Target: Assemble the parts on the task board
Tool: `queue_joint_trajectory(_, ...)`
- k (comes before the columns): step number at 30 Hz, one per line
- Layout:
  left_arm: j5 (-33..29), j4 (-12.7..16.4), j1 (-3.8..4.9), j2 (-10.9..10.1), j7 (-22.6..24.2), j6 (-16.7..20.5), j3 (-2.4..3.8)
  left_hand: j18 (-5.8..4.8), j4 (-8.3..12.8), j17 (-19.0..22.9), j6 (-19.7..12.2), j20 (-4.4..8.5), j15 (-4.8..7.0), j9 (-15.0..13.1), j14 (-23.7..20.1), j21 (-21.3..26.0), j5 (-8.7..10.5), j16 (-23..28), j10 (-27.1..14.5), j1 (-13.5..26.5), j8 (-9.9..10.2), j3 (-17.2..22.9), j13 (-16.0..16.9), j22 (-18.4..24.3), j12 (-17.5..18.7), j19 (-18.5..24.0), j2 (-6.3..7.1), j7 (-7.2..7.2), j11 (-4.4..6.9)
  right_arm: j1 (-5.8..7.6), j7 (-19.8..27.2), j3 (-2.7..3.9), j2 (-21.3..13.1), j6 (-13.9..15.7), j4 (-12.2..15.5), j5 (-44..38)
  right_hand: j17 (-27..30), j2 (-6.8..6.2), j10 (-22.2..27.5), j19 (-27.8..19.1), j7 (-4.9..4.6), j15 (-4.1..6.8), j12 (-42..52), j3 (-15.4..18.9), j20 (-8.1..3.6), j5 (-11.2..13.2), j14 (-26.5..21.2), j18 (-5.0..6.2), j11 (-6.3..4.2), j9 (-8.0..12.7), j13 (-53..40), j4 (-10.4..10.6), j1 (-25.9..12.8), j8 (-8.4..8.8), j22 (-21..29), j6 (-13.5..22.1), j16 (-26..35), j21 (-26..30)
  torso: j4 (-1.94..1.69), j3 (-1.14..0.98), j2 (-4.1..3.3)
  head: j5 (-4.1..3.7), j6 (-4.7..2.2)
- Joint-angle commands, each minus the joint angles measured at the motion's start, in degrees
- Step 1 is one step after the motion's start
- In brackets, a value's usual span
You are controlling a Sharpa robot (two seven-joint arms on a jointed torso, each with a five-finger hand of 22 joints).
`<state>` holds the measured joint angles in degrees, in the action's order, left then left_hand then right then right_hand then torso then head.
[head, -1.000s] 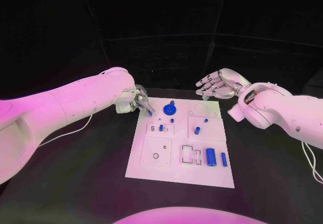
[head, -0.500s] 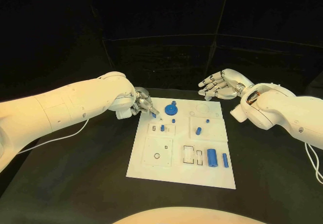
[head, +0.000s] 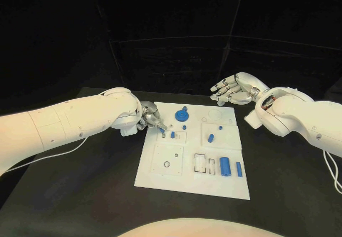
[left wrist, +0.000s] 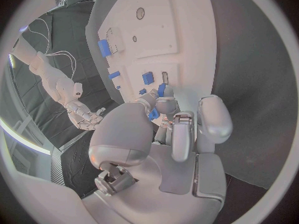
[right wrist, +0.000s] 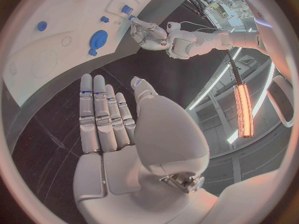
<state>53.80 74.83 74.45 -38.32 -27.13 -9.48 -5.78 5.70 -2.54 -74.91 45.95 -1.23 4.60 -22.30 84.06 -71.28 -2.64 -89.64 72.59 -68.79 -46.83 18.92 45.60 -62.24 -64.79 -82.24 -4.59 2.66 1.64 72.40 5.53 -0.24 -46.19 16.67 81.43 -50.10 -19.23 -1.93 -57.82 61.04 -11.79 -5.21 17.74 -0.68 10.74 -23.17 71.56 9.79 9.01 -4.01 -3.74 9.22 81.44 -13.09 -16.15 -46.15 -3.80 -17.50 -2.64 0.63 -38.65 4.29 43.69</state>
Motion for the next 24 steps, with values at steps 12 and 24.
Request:
queue_joint_trajectory(12,3.3,1.6,-0.47,-0.6,0.8,0.7,-0.36,-0.31,5.8,-14.7,-0.2,0.22,0.51,-0.3,5.9,-0.2,-0.06,-0.2,0.4,1.1,-0.5,7.3,-0.1,-0.1,0.4,-0.2,0.55,-0.10,0.06,0.12,0.4,0.03,0.2,-0.5,-0.2,0.1,0.1,0.15,0.3,-0.3,-1.37,-0.04,0.2,0.0,0.18,-0.1,-0.4,0.45,-0.05,0.0,0.1,-0.2,0.6,-0.23,0.1,0.4,0.1,0.2,0.07,-0.07,-0.03,0.15,0.25)
queue_joint_trajectory(24,3.3,1.6,-0.55,-0.5,0.6,-0.7,-0.41,-0.30,6.3,-14.7,-0.3,0.21,0.50,-0.4,5.9,-0.1,-0.07,-0.2,0.4,1.4,-0.5,8.7,-0.2,-0.1,0.5,-0.2,1.12,-0.08,0.06,0.12,0.4,0.03,0.2,-0.6,-0.2,0.1,0.1,0.15,0.3,-0.3,-1.37,-0.04,0.2,0.0,0.18,-0.1,-0.4,0.45,-0.05,0.0,0.1,-0.2,0.6,-0.23,0.1,0.4,0.1,0.2,0.09,-0.09,-0.06,0.12,0.38)
